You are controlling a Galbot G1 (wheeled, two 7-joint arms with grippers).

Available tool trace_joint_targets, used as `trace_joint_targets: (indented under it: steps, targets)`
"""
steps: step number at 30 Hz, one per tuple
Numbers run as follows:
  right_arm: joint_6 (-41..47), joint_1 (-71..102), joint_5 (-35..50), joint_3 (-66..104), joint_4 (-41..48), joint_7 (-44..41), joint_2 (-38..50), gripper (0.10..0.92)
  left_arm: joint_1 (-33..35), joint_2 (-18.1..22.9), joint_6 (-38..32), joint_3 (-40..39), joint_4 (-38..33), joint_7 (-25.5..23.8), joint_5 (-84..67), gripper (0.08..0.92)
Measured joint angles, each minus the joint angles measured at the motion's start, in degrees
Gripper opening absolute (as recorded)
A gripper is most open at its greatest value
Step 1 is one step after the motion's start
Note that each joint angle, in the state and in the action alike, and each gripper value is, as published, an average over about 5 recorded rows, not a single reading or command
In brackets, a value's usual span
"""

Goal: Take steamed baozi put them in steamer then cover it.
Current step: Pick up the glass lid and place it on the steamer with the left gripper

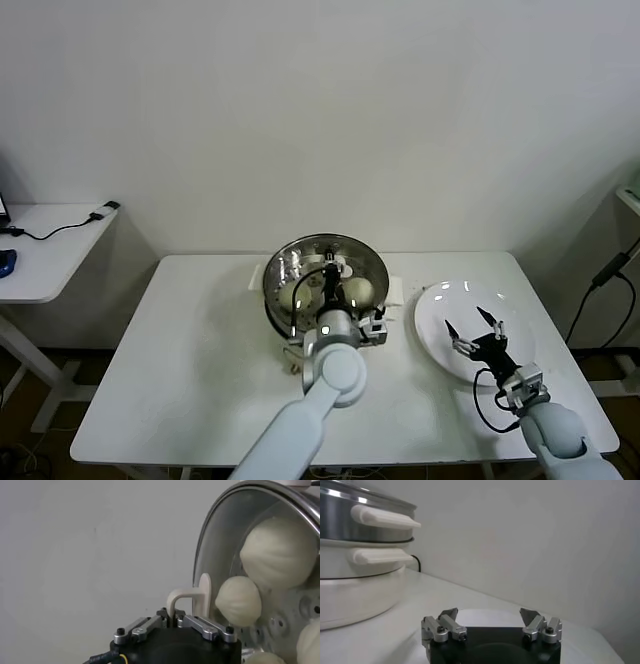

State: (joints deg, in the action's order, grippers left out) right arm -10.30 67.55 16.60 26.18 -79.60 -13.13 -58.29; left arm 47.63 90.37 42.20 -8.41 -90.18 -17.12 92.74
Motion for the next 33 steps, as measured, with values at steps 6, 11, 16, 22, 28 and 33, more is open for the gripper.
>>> trace_joint_targets:
  steps: [6, 11, 16, 22, 28, 33]
  targets:
    - [-0.08, -0.01, -0.02, 0.13, 0.12, -0.24, 0.17, 0.823, 0.09, -0.01, 0.00, -0.23, 0.40, 0.61, -0.13, 0.149]
    - [-0.08, -0.08, -0.03, 0.13, 0.14, -0.41, 0.26, 0.823, 0.12, -0.25, -0.01, -0.39, 0.10, 0.12, 0.01, 0.152]
    - [-0.07, -0.33, -0.03, 0.09, 0.43, -0.71, 0.36, 0.823, 0.08, -1.18, -0.04, -0.91, -1.10, -1.77, 0.16, 0.232]
    - [-0.05, -0.69, -0.01, -0.03, 0.98, -1.11, 0.35, 0.823, 0.68, -2.69, -0.05, -1.66, -3.77, -3.62, 0.16, 0.404]
    - [0.18, -0.99, 0.05, -0.08, 1.25, -1.24, 0.47, 0.823, 1.94, -4.55, -0.05, -1.86, -7.64, -5.09, -0.27, 0.578]
    - [0.46, -1.23, 0.11, -0.23, 1.36, -1.25, 0.52, 0.823, 3.78, -6.59, -0.04, -1.57, -11.55, -5.51, -1.01, 0.725]
